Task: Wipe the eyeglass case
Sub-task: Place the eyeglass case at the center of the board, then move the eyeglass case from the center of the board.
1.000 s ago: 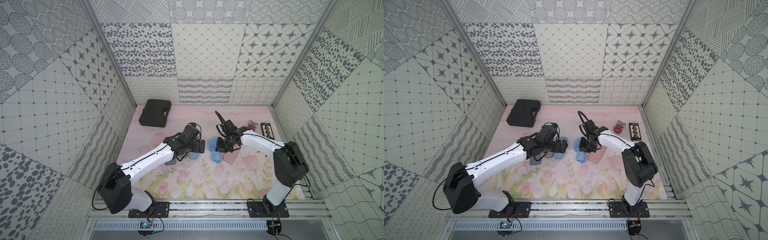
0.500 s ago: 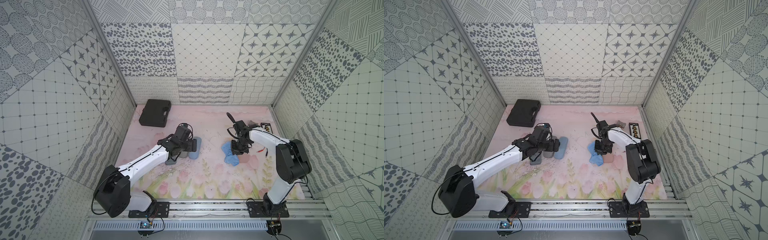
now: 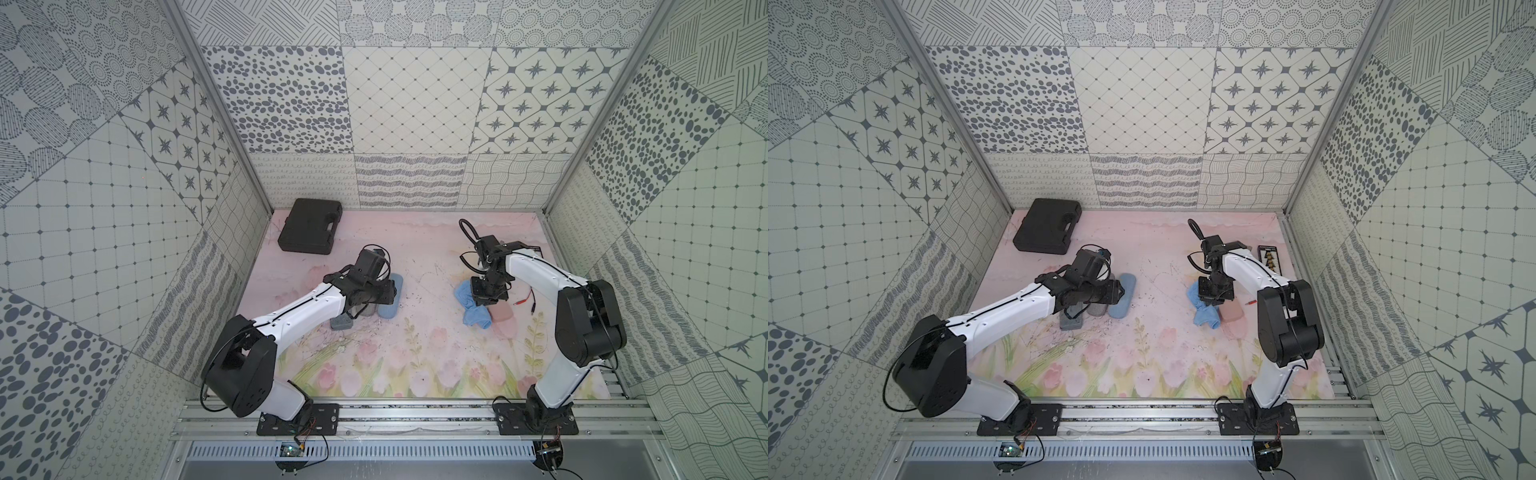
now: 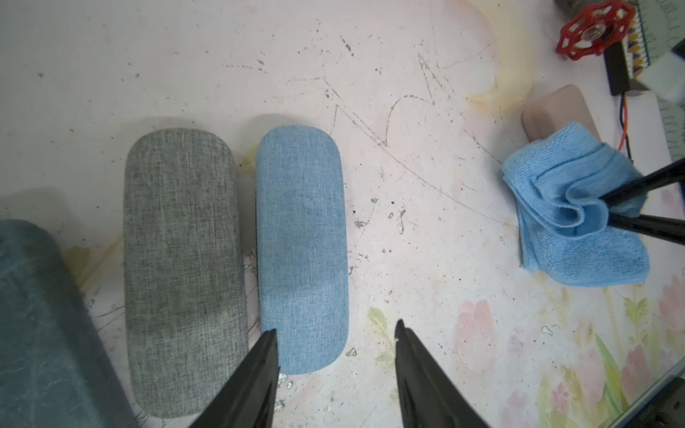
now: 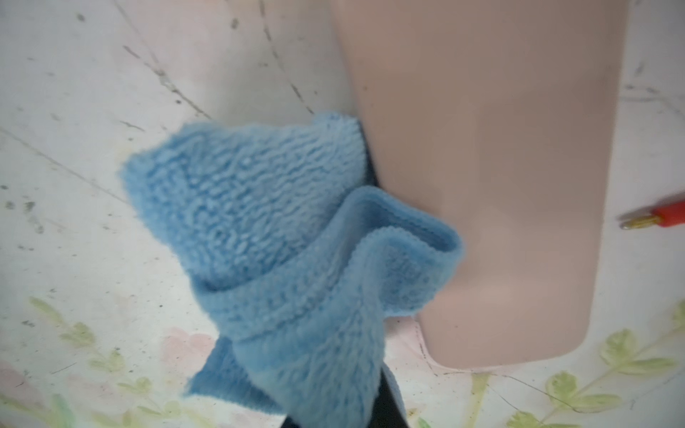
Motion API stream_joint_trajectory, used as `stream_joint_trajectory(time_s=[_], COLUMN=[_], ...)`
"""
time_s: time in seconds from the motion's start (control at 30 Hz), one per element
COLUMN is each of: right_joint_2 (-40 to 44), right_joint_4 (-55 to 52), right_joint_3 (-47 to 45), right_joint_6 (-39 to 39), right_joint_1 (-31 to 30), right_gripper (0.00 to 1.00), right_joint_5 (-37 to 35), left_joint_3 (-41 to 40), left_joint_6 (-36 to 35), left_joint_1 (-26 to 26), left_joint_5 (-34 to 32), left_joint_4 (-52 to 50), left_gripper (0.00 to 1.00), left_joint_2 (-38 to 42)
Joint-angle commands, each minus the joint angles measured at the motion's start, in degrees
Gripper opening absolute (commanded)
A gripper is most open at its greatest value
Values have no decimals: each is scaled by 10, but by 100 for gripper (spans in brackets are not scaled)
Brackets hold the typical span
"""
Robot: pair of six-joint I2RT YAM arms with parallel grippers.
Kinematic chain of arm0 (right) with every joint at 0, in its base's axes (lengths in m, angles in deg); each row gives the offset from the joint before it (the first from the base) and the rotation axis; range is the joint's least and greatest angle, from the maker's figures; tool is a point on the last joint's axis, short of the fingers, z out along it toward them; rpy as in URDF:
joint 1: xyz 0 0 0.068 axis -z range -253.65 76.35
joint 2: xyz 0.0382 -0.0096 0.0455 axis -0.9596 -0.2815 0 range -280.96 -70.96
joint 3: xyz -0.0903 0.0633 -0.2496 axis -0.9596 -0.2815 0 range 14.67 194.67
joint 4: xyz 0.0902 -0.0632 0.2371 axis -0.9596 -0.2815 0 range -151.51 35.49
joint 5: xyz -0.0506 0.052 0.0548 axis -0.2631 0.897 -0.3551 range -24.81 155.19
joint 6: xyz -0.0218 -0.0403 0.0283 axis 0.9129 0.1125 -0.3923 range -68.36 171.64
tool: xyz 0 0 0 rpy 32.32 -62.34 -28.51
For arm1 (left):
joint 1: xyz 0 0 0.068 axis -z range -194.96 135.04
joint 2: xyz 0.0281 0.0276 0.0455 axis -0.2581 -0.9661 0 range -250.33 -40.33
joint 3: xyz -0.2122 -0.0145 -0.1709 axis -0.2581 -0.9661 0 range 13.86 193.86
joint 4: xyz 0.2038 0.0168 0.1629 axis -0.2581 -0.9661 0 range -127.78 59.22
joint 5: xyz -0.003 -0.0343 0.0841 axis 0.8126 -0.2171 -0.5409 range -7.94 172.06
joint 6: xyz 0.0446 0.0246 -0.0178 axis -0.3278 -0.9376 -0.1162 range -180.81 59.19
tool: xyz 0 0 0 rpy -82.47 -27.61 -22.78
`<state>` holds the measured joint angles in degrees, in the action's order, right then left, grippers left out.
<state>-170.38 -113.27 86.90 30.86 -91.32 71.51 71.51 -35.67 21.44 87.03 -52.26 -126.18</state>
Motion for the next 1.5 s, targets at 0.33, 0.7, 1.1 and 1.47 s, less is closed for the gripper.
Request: stream_joint_trajectory(time_s=[0.33, 0.7, 1.1, 1.47], right_joint_2=[31, 26, 2, 1], right_joint_4=[34, 54, 70, 93], right_joint_3=[-10, -22, -20, -37], right_joint_6=[-78, -85, -77, -69], right_joint_1=[-86, -91, -91, -90], right_gripper=[0, 0, 0, 0], right_joint_5=[-36, -24, -4, -6], left_joint_3=[100, 158, 183, 205], left_joint_6=[-28, -63, -42, -51], left_joint_1=[45, 42, 42, 34], left_joint_5=[-61, -98, -118, -121], left_joint_4=[-160, -198, -205, -183], left_gripper=[78, 80, 81, 74], left_joint_2=[-134, -192, -205, -259])
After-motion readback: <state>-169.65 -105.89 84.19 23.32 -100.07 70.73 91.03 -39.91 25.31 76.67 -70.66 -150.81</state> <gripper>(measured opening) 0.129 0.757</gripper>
